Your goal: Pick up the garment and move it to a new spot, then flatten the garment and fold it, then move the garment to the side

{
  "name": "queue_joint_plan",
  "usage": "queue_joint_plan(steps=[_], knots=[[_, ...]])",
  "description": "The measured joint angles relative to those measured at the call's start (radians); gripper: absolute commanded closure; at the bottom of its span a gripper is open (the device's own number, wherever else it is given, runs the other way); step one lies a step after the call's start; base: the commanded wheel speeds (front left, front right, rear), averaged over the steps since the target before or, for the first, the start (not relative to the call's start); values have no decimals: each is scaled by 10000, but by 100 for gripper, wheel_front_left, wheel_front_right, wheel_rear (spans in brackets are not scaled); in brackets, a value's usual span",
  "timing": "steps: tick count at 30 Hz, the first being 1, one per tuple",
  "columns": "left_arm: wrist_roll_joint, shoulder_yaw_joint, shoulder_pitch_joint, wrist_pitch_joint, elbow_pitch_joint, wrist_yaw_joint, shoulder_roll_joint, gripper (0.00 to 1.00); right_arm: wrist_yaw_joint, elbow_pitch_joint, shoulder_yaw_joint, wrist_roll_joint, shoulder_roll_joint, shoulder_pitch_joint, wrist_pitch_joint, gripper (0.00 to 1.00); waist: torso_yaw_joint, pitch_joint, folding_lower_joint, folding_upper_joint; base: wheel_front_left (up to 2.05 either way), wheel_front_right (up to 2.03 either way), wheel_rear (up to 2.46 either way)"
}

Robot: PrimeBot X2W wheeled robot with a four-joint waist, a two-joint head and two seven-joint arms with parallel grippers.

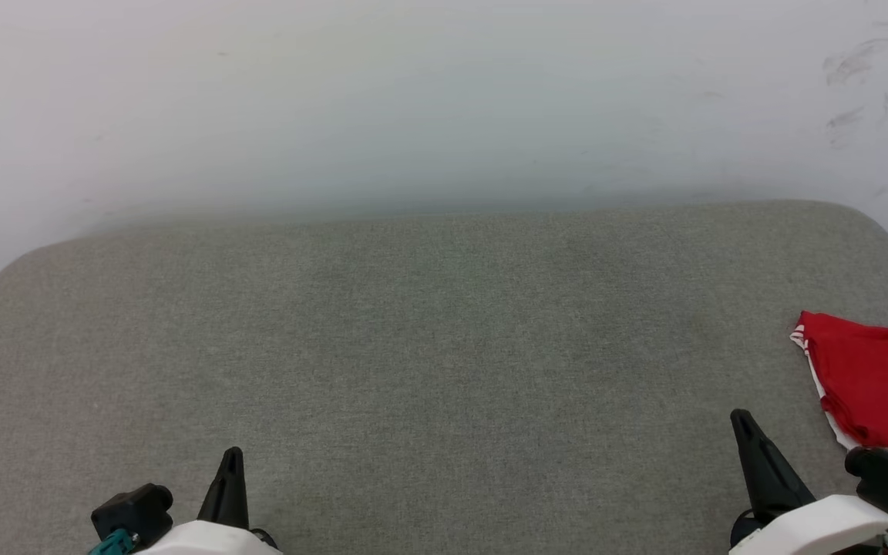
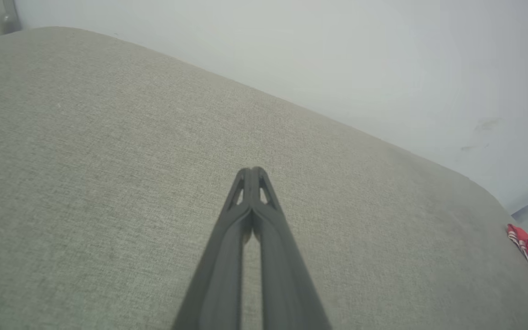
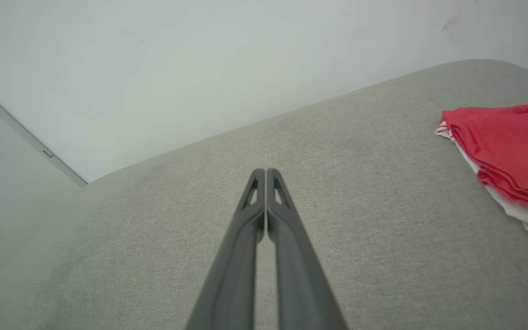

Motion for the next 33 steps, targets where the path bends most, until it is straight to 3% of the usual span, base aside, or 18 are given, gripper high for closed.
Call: queue_joint_plan(steps=[33], knots=[[-3885,1321,-642,1187,268,-1147,-709,100,-2,871,-357,4880,12,-805,278,100,139,208,1,0,0,0,0]])
